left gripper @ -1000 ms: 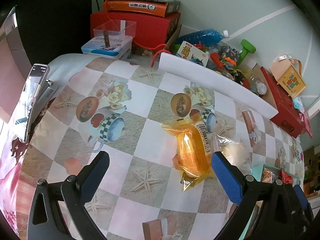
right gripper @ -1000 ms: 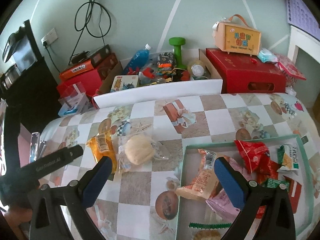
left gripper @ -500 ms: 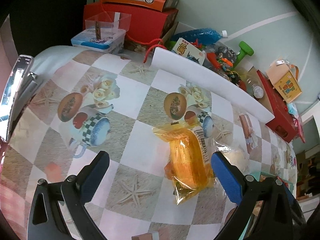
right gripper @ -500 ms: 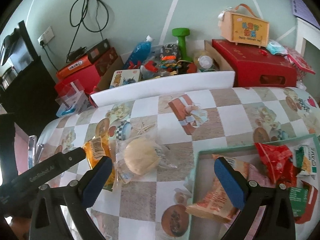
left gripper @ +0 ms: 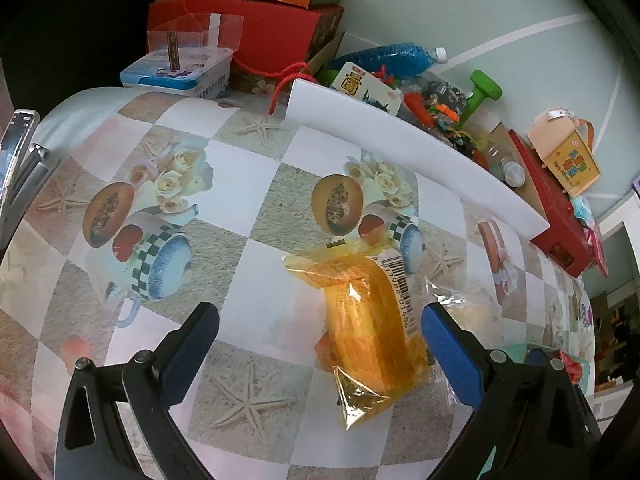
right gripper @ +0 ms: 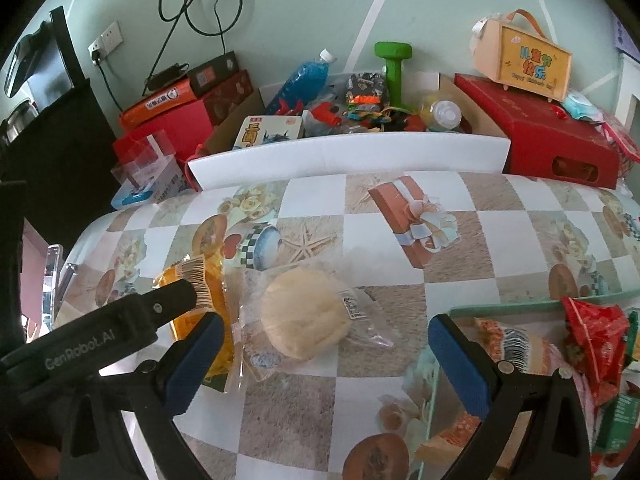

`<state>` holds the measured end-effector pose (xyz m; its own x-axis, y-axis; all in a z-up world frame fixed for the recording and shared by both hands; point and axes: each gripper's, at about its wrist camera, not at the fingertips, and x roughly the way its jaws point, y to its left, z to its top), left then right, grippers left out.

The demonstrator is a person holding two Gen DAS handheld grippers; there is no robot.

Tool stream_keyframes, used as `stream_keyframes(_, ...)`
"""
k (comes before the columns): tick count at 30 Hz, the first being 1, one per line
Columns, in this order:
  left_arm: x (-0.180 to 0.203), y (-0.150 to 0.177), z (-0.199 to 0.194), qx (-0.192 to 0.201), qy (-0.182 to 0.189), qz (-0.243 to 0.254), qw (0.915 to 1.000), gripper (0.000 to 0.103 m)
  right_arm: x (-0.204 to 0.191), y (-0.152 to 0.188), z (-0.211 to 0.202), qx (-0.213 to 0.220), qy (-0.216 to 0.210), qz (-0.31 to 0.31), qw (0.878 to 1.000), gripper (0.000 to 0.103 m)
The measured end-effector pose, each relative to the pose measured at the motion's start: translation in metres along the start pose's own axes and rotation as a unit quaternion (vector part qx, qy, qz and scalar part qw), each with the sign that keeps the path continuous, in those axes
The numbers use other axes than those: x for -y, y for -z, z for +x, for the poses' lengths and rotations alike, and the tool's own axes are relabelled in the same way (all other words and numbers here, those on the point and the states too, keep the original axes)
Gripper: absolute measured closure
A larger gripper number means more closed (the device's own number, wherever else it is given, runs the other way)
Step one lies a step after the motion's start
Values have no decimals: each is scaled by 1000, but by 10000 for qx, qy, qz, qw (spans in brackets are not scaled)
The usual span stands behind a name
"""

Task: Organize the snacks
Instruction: 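Grasp the orange bread bag with the left gripper while the right grasps the bun bag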

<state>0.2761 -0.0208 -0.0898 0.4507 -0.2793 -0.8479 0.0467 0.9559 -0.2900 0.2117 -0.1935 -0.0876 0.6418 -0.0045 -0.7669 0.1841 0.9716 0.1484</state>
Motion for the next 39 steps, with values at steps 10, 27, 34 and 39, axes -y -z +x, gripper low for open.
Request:
stream_keyframes(10,-2,2,11,-61,86,-55,9999,3,3,3,13,-99,-75,60,9999,0)
stream_keyframes(27,-46,-7,-8,77,-315,-533,9981,3,-5,5,19,-106,69,-173,9998,1)
stream_keyframes(34,-26,-7,3,14,68,-298,9995,3,-13,7,22,-138,73,-384,9991,1)
stream_keyframes(39,-22,-5,10,-48,60,-225,9997,22,-18,10,27,-181,32,-421,9989,3)
